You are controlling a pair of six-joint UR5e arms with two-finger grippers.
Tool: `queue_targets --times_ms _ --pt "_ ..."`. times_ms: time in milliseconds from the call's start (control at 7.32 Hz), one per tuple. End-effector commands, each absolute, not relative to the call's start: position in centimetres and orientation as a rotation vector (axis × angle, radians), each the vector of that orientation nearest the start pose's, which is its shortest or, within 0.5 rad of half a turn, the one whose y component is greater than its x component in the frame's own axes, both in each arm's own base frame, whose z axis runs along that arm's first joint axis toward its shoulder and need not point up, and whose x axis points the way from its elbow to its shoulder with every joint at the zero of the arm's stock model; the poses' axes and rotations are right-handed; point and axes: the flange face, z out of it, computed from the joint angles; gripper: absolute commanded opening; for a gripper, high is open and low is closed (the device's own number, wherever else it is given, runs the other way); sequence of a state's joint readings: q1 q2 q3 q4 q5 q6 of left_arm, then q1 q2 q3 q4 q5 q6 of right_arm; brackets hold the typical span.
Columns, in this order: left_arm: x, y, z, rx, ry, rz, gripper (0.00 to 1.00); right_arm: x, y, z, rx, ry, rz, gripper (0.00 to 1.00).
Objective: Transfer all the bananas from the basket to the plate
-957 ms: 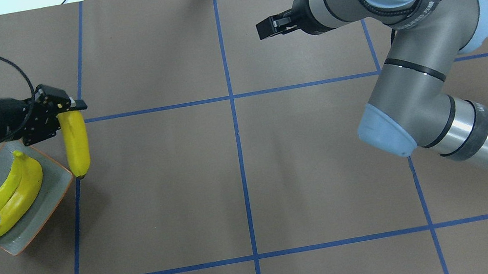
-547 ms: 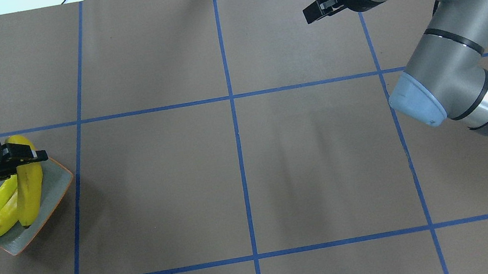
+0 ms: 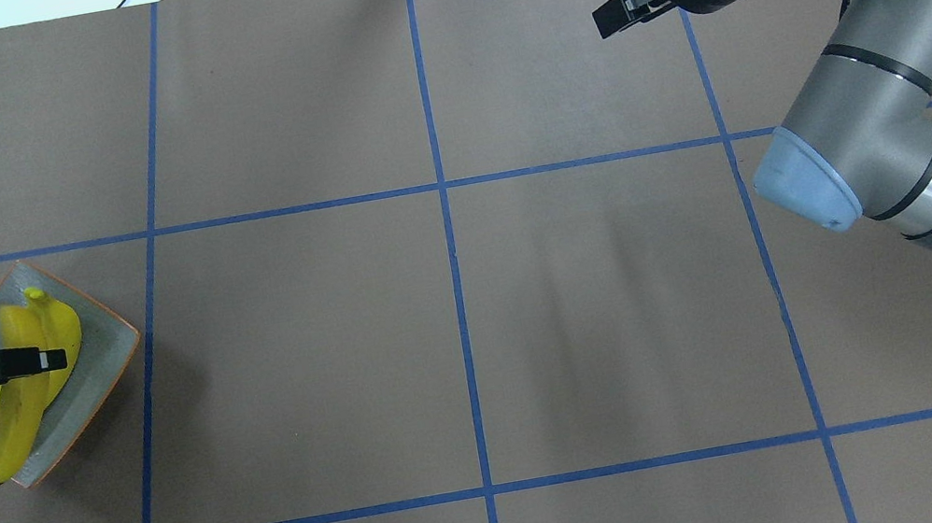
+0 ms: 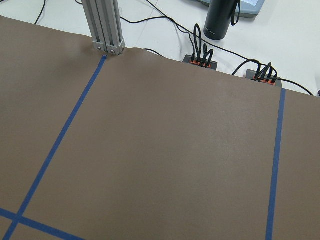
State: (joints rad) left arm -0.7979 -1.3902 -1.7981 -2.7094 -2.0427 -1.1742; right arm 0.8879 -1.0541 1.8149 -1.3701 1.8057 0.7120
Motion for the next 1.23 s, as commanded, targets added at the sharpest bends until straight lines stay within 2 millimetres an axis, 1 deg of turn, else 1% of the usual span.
queue_targets --times_ms 0,137,273,547,683,820,957,1093 --pt "24.2 -37.2 50.8 0.330 1.175 -0.029 0.26 -31.3 -55.9 23.6 0.595 -0.780 -0.086 1.00" --pt "24.4 -37.3 51.1 0.327 1.170 -0.029 0.48 -31.3 -55.9 23.6 0.595 -0.780 -0.086 1.00" --pt "24.5 -37.5 51.6 0.325 1.161 -0.034 0.62 -31.3 -56.0 23.7 0.595 -0.778 -0.085 1.00" --pt "24.7 -37.6 51.6 0.325 1.162 -0.032 0.73 -31.4 -55.9 23.6 0.594 -0.781 -0.087 1.00" --pt "24.7 -37.7 51.5 0.327 1.163 -0.033 0.77 -31.3 -56.0 23.6 0.595 -0.780 -0.086 1.00" --pt "24.5 -37.9 51.5 0.332 1.163 -0.037 0.88 -31.3 -56.0 23.8 0.592 -0.778 -0.086 1.00" --pt "24.1 -38.0 50.6 0.340 1.180 -0.035 0.99 -30.8 -56.1 23.9 0.594 -0.776 -0.081 1.00" --pt "23.2 -38.8 49.7 0.347 1.199 -0.041 0.99 -29.7 -56.6 24.9 0.577 -0.770 -0.070 1.00"
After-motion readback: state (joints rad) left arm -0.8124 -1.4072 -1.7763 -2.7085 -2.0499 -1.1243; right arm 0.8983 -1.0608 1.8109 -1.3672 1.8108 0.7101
